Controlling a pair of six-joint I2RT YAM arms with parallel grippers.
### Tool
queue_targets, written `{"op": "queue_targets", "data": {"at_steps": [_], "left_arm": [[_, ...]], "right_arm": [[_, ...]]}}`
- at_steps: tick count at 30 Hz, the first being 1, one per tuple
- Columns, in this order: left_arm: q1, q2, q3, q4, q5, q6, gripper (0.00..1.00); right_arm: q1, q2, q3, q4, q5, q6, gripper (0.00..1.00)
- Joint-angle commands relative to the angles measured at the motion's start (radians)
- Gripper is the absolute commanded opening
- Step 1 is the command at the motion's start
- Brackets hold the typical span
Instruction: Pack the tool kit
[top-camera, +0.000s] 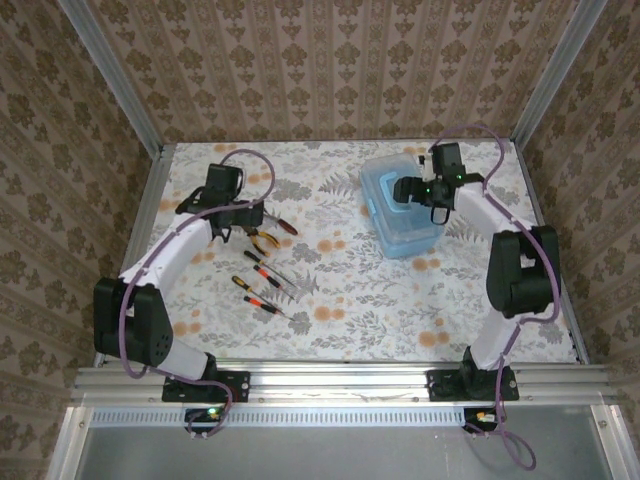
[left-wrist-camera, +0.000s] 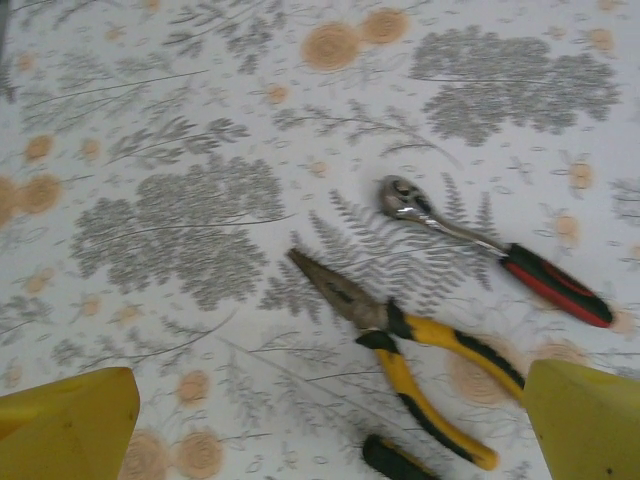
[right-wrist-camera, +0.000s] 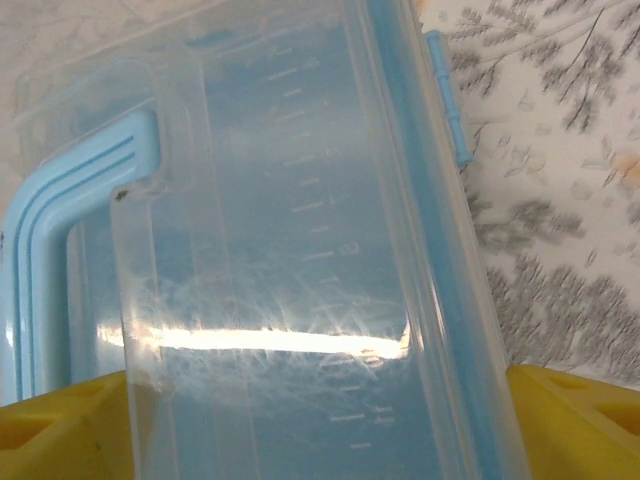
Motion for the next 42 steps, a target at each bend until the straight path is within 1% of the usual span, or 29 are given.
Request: {"op": "queue_targets", "data": {"at_steps": [1,3,6,7,11,13,14,17,20,25,29,32,35,42], "left_arm": [[-0.058,0.021,-0.005,0.035,0.05,-0.048,1.0],[-0.093,0.045,-0.006,0.059,0.098,-0.073,1.0],[-0.133,0.085,-0.014,0.121,0.207,-0.124,1.0],[-0.166,0.099,-0.019,0.146,0.239,-0.142,1.0],[-0.224,0.151,-0.026,0.229,0.333,-0.198,1.0],[-0.247,0.177,-0.021,0.249,0.354,-0.215,1.0],[-0.255,0.187,-0.019,0.254,0.358,-0.22,1.0],[-0.274,0.211,-0.013,0.273,0.379,-0.234,1.0],[-0.281,0.222,-0.01,0.288,0.395,-0.245,1.0],[-0.282,0.222,-0.018,0.291,0.405,-0.245,1.0],[-0.282,0.232,-0.023,0.314,0.445,-0.252,1.0],[-0.282,0.24,-0.033,0.342,0.478,-0.273,1.0],[-0.282,0.237,-0.051,0.371,0.498,-0.295,1.0],[-0.282,0.242,-0.092,0.432,0.549,-0.334,1.0]], "right_arm": [[0.025,-0.069,-0.17,-0.006,0.021,0.182,0.86],[0.053,-0.119,-0.24,0.027,0.023,0.237,0.86],[0.112,-0.178,-0.312,0.055,0.046,0.302,0.86],[0.132,-0.195,-0.327,0.058,0.061,0.328,0.86],[0.19,-0.253,-0.364,0.066,0.107,0.408,0.87],[0.209,-0.28,-0.363,0.045,0.146,0.422,0.91],[0.213,-0.291,-0.363,0.041,0.149,0.423,1.0],[0.218,-0.314,-0.34,-0.001,0.167,0.388,1.0],[0.219,-0.31,-0.304,-0.039,0.17,0.318,1.0],[0.217,-0.289,-0.222,-0.105,0.156,0.141,1.0],[0.195,-0.244,-0.115,-0.164,0.111,0.027,1.0],[0.159,-0.2,-0.053,-0.192,0.035,-0.006,1.0],[0.134,-0.158,-0.015,-0.233,0.003,-0.031,1.0],[0.124,-0.113,-0.008,-0.234,-0.062,-0.066,1.0]]}}
